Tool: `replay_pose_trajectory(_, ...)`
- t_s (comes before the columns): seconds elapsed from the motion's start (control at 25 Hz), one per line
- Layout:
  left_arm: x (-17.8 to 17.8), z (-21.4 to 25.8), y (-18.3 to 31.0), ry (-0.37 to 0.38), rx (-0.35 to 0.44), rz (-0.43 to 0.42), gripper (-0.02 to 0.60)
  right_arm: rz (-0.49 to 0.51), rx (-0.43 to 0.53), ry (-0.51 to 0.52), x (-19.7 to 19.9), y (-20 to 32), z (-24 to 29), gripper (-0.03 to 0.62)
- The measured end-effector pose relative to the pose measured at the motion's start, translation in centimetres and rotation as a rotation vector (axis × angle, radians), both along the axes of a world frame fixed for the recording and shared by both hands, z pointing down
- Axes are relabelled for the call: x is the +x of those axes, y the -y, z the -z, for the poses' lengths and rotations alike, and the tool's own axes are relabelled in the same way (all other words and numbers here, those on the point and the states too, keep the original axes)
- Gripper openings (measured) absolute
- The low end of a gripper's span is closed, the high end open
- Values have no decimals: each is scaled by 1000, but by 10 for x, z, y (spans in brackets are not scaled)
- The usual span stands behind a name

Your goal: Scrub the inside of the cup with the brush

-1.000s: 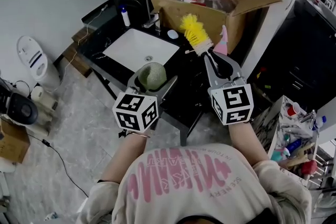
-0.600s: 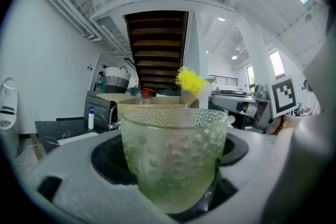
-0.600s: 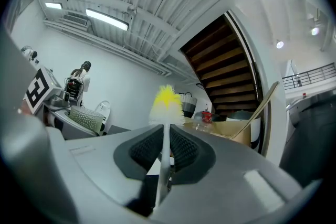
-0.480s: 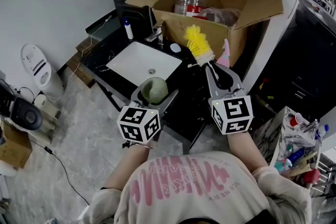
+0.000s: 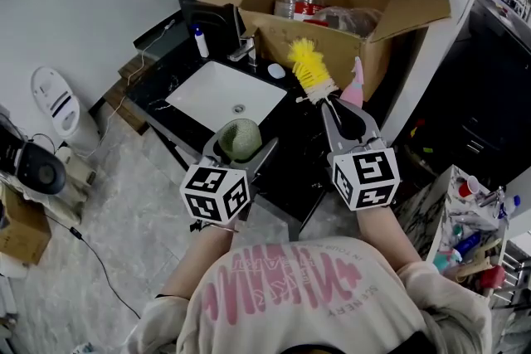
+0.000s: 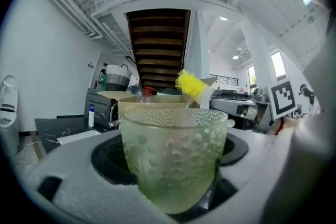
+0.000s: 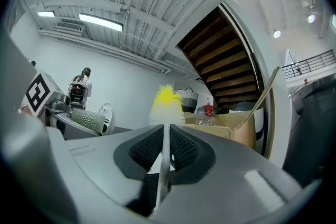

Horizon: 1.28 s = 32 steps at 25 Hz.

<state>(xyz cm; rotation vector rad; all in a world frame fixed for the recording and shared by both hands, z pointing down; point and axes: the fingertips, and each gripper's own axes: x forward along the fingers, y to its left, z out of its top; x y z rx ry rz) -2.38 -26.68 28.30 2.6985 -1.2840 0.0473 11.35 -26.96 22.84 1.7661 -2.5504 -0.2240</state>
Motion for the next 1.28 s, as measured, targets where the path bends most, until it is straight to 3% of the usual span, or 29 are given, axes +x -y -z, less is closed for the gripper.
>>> replay_pose_trajectory(1.28, -4, -11, -11, -21, -24, -5, 402, 23, -48, -9, -8, -12, -19, 52)
